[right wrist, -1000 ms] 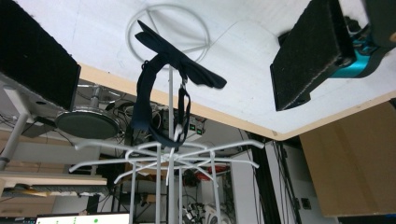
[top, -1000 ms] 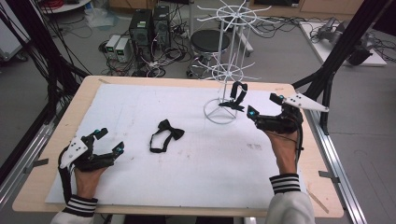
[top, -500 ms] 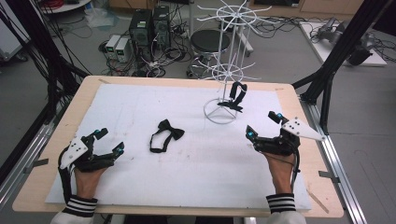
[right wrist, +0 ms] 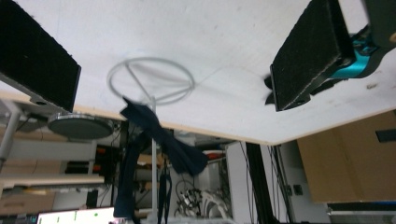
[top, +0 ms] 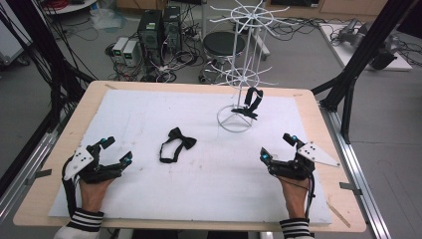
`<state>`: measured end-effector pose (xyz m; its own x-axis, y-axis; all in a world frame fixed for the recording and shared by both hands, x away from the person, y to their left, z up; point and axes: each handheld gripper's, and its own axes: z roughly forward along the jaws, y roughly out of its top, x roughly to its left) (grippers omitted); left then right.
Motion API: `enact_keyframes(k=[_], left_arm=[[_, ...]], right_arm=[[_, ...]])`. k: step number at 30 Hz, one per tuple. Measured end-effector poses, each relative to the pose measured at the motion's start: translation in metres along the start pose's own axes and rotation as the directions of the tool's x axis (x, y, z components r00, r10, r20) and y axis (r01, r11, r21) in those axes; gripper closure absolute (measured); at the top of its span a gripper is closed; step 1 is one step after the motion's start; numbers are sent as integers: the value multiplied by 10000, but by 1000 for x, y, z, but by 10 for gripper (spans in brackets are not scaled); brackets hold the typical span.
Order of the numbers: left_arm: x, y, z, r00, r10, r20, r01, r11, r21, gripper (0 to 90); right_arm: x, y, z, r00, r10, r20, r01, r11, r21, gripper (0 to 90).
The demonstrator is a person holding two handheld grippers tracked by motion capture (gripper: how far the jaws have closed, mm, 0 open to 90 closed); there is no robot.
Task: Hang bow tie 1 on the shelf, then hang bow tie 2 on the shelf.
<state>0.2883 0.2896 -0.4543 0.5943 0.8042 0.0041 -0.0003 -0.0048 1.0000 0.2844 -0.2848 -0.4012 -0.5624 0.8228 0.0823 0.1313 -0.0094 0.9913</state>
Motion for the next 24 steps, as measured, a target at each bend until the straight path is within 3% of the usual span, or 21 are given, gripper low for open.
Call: enact_keyframes(k=[5,10,18,24], left_arm=[[0,0,0,10000,-29,-3,29,10000,-27,143],[0,0,0,10000,6,-15,-6,10000,-28,143],[-1,0,0,10000,26,-15,-26,10000,-50,143],[0,0,0,9999,58,131,-58,10000,27,138]], right_arm=[[1,-9,0,10000,30,-29,-29,10000,39,8],[2,-10,-1,9999,-130,-55,130,9999,36,8],[1,-11,1,10000,11,81,-12,9999,153,8],[1,-13,4,9999,44,-141,-41,9996,268,8]])
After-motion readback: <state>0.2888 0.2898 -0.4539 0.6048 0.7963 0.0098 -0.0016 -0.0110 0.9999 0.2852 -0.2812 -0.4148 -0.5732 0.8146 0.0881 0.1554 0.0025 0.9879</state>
